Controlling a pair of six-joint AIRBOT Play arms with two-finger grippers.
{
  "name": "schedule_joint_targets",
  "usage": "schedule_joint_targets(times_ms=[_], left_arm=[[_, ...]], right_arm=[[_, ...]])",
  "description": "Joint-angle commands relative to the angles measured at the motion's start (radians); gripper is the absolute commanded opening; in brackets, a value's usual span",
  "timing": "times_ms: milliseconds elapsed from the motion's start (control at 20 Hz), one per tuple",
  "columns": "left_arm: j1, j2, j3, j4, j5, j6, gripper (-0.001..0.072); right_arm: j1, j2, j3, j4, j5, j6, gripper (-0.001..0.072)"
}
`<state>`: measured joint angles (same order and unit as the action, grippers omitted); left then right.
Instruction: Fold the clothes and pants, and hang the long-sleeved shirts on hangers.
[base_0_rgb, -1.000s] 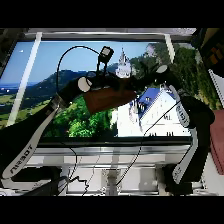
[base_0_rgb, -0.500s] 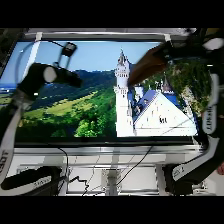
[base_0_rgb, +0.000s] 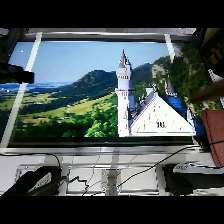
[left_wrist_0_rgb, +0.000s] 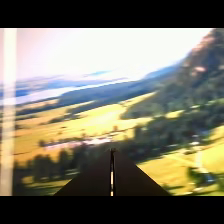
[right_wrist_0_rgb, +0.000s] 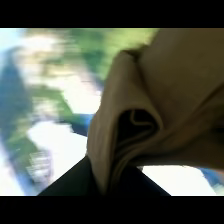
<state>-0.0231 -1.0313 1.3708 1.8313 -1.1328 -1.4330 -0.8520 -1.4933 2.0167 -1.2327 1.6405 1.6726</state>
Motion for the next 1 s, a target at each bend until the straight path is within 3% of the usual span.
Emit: schedule_joint_targets(times_ms=[0, 250, 450, 750, 850, 950], left_arm=[[0.027, 0.042, 0.000, 0.016, -0.016, -0.003, 0.0012], [0.027, 0.039, 0.000, 0.016, -0.016, -0.003, 0.0012], [0.027, 0.039, 0.000, 0.016, -0.007, -0.003, 0.0012], [0.026, 0.039, 0.000, -0.038, 0.002, -0.004, 0.0012], [0.025, 0.039, 0.000, -0.053, 0.002, -0.004, 0.0012], [0.025, 0.039, -0.001, -0.056, 0.002, -0.004, 0.0012]], right_arm=[[-0.196, 0.023, -0.018, -0.215, 0.174, 0.022, 0.0022], [-0.355, 0.022, -0.037, -0.305, 0.196, 0.085, 0.0023], [-0.372, 0.019, -0.037, -0.266, 0.162, 0.112, 0.0023], [-0.224, 0.019, -0.037, 0.191, -0.203, 0.113, 0.0023], [-0.171, 0.019, -0.037, 0.243, -0.320, 0.113, 0.0023], [-0.134, 0.019, -0.037, 0.187, -0.365, 0.113, 0.0023]])
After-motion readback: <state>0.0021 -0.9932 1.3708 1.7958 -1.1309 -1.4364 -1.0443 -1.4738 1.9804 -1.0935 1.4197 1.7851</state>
